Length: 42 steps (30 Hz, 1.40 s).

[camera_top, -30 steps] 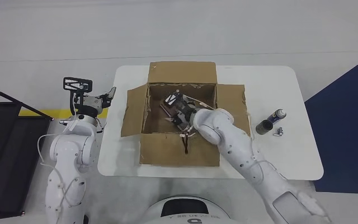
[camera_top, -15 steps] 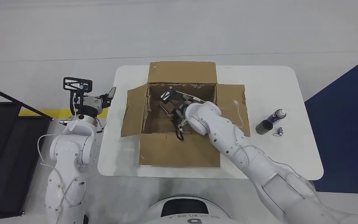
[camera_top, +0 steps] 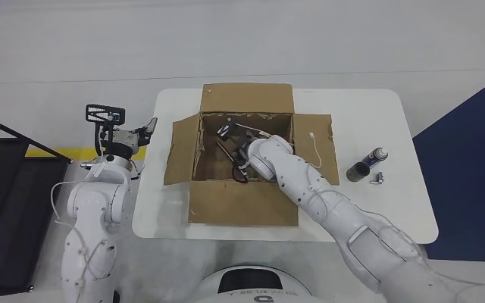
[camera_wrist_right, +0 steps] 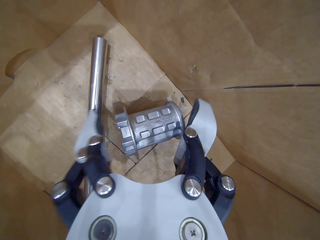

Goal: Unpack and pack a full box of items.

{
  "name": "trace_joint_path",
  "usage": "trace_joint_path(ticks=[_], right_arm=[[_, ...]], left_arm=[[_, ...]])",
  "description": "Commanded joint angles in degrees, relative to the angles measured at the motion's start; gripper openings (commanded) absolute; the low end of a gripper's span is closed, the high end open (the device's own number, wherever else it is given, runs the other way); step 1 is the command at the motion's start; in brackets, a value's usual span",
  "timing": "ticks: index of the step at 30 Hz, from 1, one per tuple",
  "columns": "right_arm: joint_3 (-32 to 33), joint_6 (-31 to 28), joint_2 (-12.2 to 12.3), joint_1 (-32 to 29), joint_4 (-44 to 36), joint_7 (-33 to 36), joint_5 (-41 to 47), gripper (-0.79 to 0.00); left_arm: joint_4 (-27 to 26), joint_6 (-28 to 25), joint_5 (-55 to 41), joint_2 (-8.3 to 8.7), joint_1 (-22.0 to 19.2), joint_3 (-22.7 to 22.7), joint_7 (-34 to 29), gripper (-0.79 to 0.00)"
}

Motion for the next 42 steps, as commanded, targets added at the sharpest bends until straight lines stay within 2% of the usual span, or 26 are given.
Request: trace_joint_path(ticks=[1, 9, 12, 17, 24, 31, 36, 42], right_arm=[[0.37, -0.04, 0.06, -0.28, -0.70, 0.56, -0.26, -0.785], [3.25, 0.30, 1.29, -3.64, -8.28, 2.97, -3.37, -0.785], [5.77, -1.37, 2.41, -6.73, -15.24, 3.47, -3.71, -0.785], [12.79, -6.61, 5.13, -15.21, -31.94, 2.95, -3.65, -0.785], [25.94, -10.87, 8.52, -30.88, -55.53, -4.27, -4.62, -0.785], [42.54, -7.66, 10.33, -46.23, -71.44, -11.87, -5.63, -0.785], [56.47, -5.39, 10.75, -55.50, -71.69, -19.93, -1.27, -0.785], [72.88, -1.34, 10.37, -67.44, -71.69, -23.47, 8.49, -0.785]], left_arm=[[0.00, 0.00, 0.00, 0.00, 0.00, 0.00, 0.00, 0.000], [0.00, 0.00, 0.00, 0.00, 0.00, 0.00, 0.00, 0.000], [0.00, 0.00, 0.00, 0.00, 0.00, 0.00, 0.00, 0.000], [0.00, 0.00, 0.00, 0.00, 0.00, 0.00, 0.00, 0.000], [0.00, 0.00, 0.00, 0.00, 0.00, 0.00, 0.00, 0.000], [0.00, 0.00, 0.00, 0.00, 0.00, 0.00, 0.00, 0.000], [0.00, 0.00, 0.00, 0.00, 0.00, 0.00, 0.00, 0.000], [0.00, 0.00, 0.00, 0.00, 0.00, 0.00, 0.00, 0.000]])
